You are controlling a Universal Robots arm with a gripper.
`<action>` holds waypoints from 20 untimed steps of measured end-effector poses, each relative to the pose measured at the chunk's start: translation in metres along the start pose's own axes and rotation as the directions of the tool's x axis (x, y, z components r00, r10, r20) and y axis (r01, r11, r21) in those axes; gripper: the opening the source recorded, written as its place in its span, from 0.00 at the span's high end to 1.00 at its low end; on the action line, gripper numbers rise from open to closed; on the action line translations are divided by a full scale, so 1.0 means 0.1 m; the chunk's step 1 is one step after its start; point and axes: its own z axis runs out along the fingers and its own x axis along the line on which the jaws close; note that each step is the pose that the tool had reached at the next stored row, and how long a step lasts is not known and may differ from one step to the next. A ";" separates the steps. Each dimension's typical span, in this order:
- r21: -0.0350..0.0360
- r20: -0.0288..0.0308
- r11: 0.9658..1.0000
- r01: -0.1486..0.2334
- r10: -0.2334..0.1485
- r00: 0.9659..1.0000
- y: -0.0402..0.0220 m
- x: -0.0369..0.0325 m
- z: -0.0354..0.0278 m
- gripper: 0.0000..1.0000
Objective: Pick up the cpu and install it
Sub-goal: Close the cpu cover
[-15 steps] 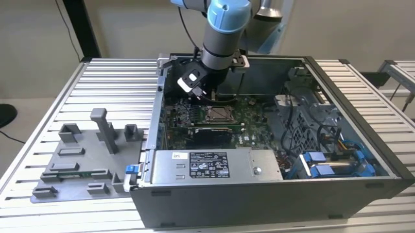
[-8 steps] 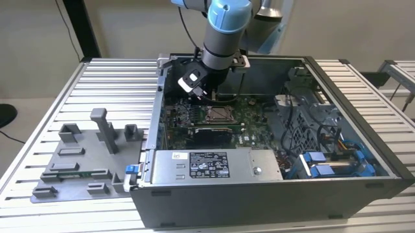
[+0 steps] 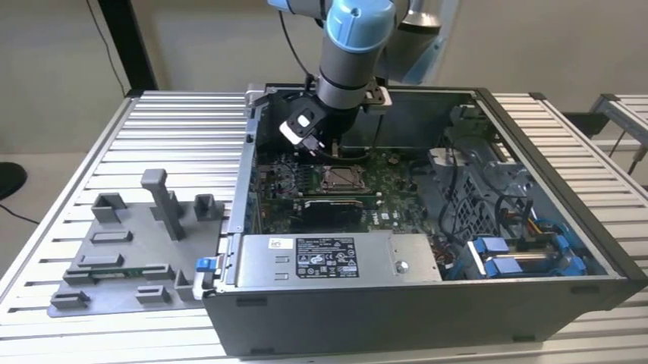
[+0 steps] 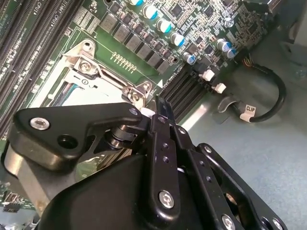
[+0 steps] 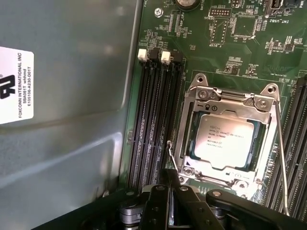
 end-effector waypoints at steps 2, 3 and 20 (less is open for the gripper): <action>0.000 0.000 1.000 0.000 0.000 1.000 0.008 -0.002 0.001 1.00; 0.000 0.000 1.000 0.000 0.000 1.000 0.012 -0.002 0.001 1.00; 0.000 0.002 1.000 0.000 0.000 1.000 0.119 -0.019 0.001 1.00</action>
